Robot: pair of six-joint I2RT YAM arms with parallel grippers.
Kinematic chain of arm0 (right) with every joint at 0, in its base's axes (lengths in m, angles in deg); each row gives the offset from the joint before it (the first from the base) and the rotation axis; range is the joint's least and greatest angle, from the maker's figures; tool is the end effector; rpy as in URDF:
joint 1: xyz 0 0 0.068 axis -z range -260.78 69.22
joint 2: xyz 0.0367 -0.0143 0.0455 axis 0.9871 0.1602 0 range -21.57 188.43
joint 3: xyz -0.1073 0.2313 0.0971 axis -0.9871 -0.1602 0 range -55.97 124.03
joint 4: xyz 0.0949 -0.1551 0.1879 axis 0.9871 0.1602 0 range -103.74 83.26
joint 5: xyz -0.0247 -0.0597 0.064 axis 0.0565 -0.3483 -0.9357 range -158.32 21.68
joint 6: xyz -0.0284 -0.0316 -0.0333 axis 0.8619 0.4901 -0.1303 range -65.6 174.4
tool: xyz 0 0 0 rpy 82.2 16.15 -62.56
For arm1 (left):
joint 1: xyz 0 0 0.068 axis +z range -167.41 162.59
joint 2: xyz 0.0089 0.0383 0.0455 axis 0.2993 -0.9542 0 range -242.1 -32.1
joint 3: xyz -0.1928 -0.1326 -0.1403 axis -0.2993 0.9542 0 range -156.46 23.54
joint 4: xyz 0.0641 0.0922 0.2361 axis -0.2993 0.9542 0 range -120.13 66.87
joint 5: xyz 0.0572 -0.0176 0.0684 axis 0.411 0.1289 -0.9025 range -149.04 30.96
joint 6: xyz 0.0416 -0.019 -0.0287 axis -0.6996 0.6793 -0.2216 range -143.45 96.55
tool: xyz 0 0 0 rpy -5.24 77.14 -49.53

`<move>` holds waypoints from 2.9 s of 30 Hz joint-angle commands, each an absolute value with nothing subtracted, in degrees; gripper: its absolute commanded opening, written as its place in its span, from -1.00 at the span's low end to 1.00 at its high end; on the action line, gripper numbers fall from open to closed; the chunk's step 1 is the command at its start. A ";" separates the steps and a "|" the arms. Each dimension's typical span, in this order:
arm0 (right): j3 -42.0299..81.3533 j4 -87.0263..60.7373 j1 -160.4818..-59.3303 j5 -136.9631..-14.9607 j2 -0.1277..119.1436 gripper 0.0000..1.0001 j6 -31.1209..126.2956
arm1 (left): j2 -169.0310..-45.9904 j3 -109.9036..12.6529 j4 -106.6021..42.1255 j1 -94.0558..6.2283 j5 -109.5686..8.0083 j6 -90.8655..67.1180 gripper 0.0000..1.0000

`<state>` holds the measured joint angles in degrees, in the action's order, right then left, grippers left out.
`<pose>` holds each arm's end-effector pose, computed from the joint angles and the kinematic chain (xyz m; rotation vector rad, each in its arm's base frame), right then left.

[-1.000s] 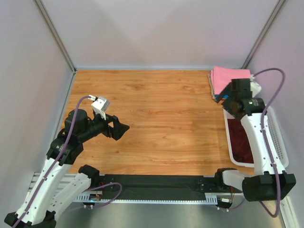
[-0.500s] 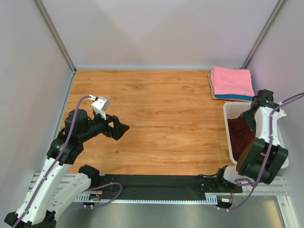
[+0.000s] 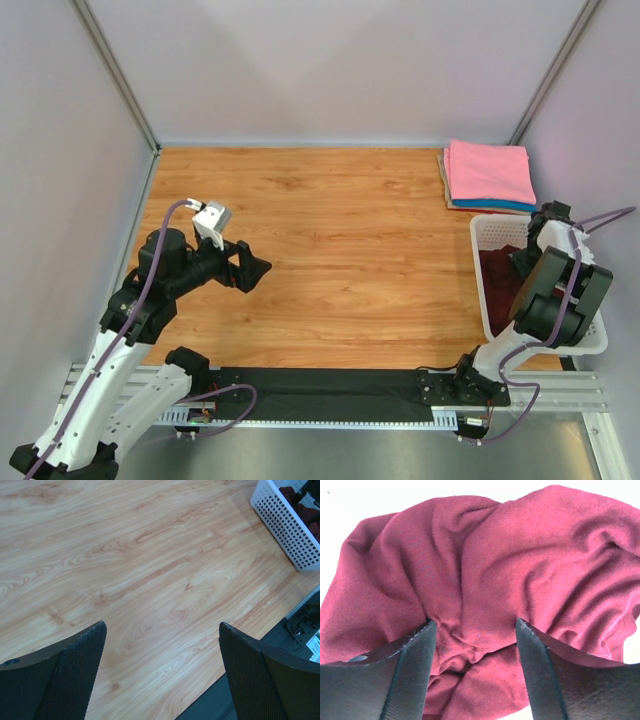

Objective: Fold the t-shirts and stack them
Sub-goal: Grab the tshirt from the pile, then move the tshirt to the center of the board

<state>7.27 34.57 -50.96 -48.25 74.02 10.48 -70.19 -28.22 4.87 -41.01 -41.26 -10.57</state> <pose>0.2561 -0.1609 0.1897 1.7733 2.2947 -0.4802 0.1207 -0.0647 0.3533 0.3959 1.9537 -0.7183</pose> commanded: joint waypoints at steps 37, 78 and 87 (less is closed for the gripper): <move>53.57 26.58 -78.20 -111.67 54.20 -0.93 10.70 | -67.09 -29.36 6.95 -40.97 -58.95 -5.09 0.98; 9.07 14.30 -104.77 -65.25 82.75 0.10 14.59 | -96.87 -10.03 -10.53 -41.06 -62.38 19.17 0.72; 1.96 7.63 -104.69 -65.68 80.30 -0.70 10.81 | -105.49 -15.12 -12.03 -41.06 -60.28 18.21 -0.55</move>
<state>6.09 11.45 -104.92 -67.48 81.62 13.65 -104.94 -11.33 -9.23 -40.99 -61.28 19.03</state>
